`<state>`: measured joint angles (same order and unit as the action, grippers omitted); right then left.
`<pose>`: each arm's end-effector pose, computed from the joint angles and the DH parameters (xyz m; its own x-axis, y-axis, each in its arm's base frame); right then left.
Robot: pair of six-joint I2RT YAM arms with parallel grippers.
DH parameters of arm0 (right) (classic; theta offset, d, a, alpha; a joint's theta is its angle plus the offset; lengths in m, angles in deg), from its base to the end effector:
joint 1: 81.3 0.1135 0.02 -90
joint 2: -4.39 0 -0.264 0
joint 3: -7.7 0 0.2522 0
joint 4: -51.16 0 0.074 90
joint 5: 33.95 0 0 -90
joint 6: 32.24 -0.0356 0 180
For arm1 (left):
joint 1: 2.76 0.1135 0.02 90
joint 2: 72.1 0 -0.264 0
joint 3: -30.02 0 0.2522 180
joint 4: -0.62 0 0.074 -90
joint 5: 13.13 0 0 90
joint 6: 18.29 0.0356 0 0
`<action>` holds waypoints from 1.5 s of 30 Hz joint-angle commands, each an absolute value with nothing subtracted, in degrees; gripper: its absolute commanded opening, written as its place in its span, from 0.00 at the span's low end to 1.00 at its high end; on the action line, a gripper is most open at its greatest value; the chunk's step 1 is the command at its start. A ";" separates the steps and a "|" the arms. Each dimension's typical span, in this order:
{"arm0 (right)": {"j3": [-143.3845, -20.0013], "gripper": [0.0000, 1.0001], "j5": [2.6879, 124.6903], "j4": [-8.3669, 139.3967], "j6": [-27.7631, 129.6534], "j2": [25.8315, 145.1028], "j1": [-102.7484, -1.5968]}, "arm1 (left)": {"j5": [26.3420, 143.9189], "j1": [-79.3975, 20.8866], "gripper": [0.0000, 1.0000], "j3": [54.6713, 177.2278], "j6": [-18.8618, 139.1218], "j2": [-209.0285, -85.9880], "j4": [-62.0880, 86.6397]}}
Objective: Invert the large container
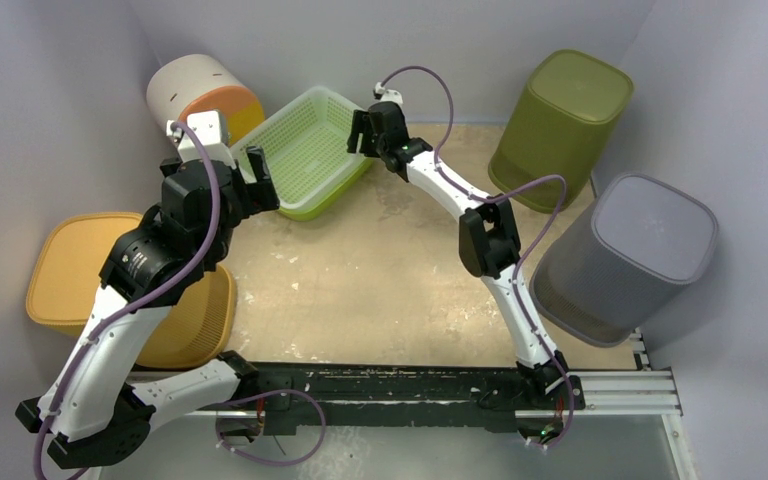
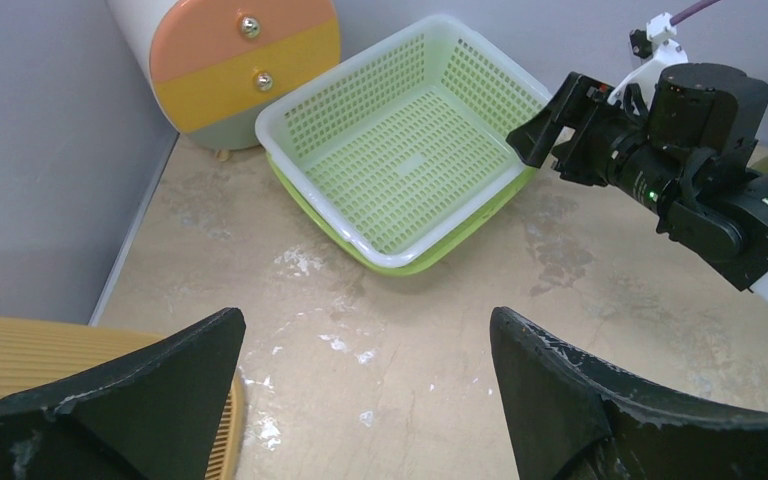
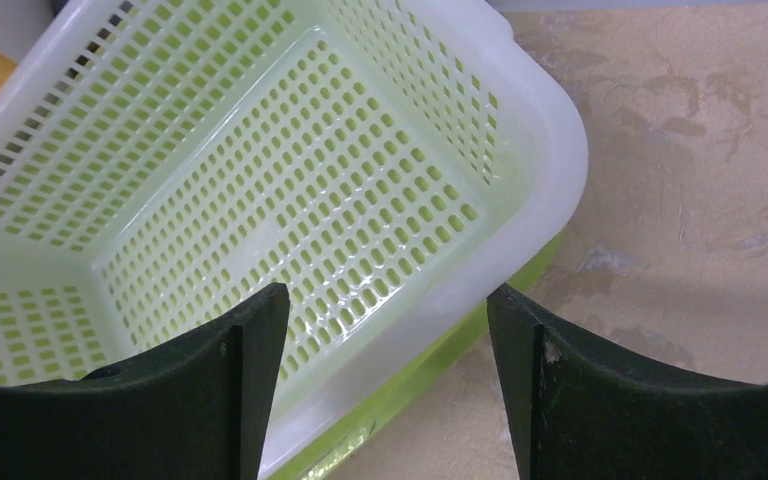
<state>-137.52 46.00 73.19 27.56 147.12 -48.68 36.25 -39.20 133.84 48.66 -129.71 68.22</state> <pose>0.4959 0.3100 0.2479 -0.4408 0.3059 -0.8439 -0.1973 0.8841 0.4236 0.1322 -0.0688 0.4816 -0.2556 -0.1807 -0.9497 -0.1488 0.9780 -0.1461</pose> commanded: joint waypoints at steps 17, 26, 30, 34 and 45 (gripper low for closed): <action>-132.63 0.00 40.25 69.82 31.23 143.27 -50.63 | 35.95 -39.34 0.90 132.01 48.24 -128.61 65.89; -127.48 0.00 35.99 73.30 37.71 134.64 -51.61 | 36.01 -39.30 0.90 132.37 48.35 -128.62 65.96; -122.63 0.00 35.74 74.41 39.33 130.32 -52.67 | 36.09 -39.36 0.90 132.38 48.19 -128.28 66.06; -115.17 0.00 37.51 73.02 39.55 126.02 -53.70 | 36.00 -39.35 0.90 131.90 47.92 -127.89 66.13; -111.49 0.00 47.65 68.43 41.56 118.63 -53.79 | 35.49 -39.36 0.90 133.10 47.63 -127.89 66.51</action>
<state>-108.80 42.46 70.48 36.85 123.32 -54.27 36.38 -39.20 132.01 48.29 -128.39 68.03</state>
